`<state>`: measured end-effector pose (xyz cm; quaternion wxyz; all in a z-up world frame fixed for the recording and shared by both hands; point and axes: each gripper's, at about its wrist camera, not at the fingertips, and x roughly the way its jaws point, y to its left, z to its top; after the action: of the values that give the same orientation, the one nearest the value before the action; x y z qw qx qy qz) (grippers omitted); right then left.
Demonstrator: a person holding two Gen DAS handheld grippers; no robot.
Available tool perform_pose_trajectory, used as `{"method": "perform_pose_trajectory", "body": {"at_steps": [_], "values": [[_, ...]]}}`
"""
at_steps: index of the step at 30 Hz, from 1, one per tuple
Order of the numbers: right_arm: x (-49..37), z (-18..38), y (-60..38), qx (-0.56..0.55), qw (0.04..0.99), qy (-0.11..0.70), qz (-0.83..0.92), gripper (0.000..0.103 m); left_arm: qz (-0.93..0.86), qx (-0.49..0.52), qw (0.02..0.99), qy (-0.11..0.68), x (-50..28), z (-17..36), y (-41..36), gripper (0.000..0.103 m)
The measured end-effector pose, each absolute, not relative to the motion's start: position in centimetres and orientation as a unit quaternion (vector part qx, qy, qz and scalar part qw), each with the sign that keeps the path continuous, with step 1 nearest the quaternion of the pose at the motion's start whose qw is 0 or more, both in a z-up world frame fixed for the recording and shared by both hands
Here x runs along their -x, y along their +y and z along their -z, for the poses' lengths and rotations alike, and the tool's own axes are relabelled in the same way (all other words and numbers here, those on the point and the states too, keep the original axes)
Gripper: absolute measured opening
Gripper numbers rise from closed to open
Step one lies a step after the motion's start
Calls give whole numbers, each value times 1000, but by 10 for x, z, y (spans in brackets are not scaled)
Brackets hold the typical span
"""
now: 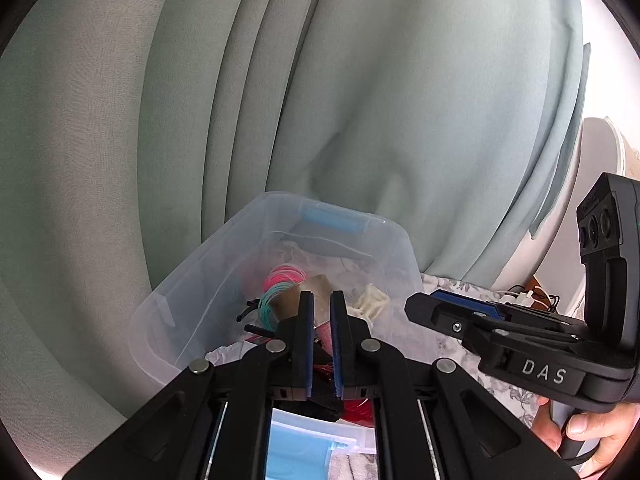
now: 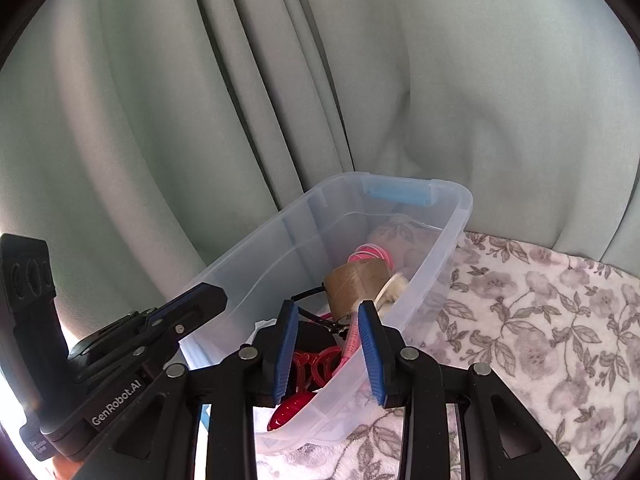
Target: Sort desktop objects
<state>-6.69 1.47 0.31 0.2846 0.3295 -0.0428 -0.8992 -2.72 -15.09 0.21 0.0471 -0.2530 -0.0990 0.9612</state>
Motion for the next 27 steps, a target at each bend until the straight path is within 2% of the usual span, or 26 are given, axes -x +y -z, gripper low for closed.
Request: {"method": "perform_pose_trajectory", "body": {"at_steps": [2, 6, 10, 14, 22, 24, 27], "values": [[65, -3, 13, -330, 287, -39, 899, 37, -961, 254, 48, -98, 22, -4, -150, 11], [62, -2, 11, -335, 287, -29, 897, 45, -961, 253, 47, -97, 19, -5, -149, 32], [58, -3, 11, -340, 284, -20, 896, 51, -962, 254, 38, -89, 17, -8, -148, 37], [56, -5, 11, -344, 278, -14, 897, 56, -962, 257, 27, -84, 12, -12, -149, 48], [52, -7, 10, -356, 273, 3, 894, 61, -962, 265, 2, -64, 4, -18, -150, 62], [52, -7, 11, -358, 274, 6, 892, 64, -962, 267, -9, -55, 3, -19, -151, 70], [52, -7, 11, -362, 279, 6, 890, 71, -962, 269, -23, -46, 1, -21, -154, 77]]}}
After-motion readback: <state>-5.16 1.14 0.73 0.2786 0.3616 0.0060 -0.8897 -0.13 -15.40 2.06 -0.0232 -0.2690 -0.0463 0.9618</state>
